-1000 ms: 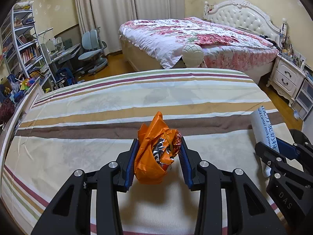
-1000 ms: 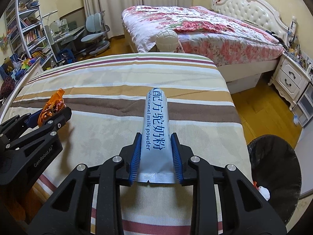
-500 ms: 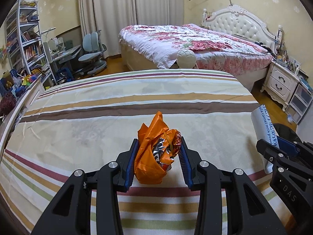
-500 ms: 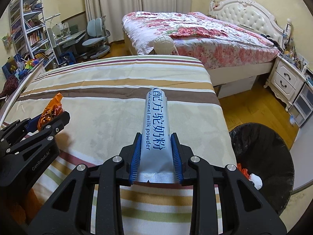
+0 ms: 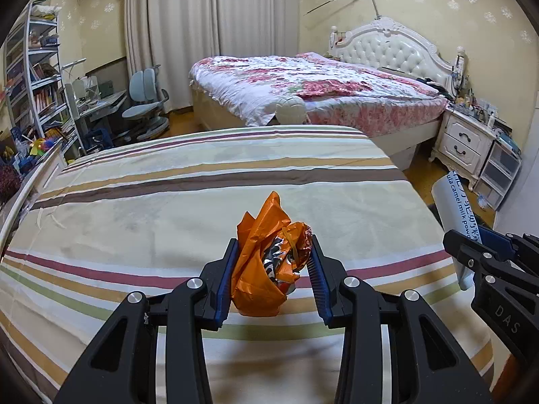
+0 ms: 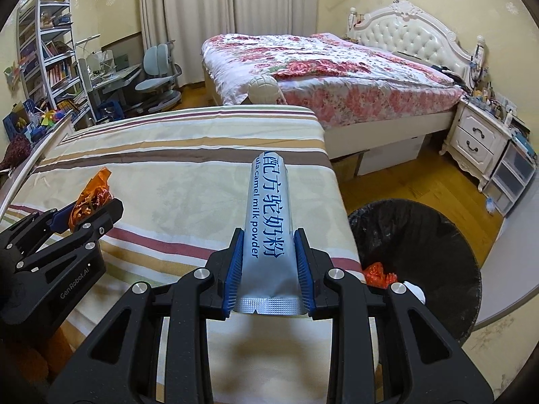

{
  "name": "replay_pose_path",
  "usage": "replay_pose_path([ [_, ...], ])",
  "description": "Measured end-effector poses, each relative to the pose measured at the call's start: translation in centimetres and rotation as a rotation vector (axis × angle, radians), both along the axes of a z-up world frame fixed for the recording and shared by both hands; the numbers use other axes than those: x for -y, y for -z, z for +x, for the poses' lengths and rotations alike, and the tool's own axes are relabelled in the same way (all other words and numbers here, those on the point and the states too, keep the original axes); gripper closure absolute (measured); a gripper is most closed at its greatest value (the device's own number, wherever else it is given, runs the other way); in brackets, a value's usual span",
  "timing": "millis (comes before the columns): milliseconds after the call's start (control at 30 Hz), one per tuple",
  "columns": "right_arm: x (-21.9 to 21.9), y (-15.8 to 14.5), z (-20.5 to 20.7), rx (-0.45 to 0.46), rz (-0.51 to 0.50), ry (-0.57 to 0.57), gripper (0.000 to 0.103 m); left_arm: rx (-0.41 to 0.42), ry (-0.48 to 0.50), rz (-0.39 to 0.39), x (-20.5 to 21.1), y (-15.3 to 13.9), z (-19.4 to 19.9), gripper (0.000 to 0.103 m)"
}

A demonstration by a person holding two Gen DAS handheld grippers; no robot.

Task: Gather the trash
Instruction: 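Carry the orange bag and milk packet over the bin and open both tools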

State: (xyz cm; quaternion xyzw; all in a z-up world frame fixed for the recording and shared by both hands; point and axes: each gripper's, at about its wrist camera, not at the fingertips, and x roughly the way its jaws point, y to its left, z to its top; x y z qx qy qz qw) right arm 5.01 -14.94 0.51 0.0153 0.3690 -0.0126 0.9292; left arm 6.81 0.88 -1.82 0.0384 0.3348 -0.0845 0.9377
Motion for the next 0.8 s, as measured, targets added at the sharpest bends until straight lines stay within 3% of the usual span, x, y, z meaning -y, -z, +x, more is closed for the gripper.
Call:
replay_pose_path([
  [800,13.3,0.9,-2.6,0.024,-0.003,0.317,0.074,0.088,0.255,0.008,14.0,-1.2,-0.1,0.063],
])
